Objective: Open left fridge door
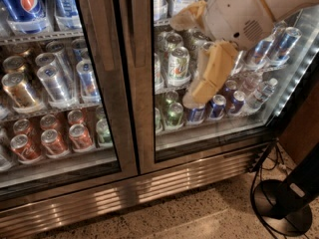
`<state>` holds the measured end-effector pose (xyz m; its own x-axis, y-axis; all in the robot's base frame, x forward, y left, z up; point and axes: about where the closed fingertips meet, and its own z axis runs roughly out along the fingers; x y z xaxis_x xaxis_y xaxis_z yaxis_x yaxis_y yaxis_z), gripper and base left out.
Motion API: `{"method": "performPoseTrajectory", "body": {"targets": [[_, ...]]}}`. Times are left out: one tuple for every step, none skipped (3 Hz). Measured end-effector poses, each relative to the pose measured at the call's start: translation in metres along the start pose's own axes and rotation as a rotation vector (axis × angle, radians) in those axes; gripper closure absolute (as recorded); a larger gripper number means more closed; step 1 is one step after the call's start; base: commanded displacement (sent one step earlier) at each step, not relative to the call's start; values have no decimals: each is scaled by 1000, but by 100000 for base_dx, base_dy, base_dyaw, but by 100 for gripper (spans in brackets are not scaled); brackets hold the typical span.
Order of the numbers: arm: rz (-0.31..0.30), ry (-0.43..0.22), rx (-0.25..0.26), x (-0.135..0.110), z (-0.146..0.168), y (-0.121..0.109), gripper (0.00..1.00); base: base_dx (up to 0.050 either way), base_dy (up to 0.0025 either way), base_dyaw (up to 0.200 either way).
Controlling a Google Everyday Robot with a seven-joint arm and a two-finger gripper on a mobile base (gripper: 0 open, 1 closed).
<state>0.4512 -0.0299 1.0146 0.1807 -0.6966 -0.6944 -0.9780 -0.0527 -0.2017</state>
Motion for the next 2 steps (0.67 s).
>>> {"method": "performPoseTrajectory", "body": {"targets": [[-189, -35, -206, -26, 14, 84, 0, 0, 0, 0], [-277, -106, -284, -57, 26, 139, 0, 0, 0, 0]]}}
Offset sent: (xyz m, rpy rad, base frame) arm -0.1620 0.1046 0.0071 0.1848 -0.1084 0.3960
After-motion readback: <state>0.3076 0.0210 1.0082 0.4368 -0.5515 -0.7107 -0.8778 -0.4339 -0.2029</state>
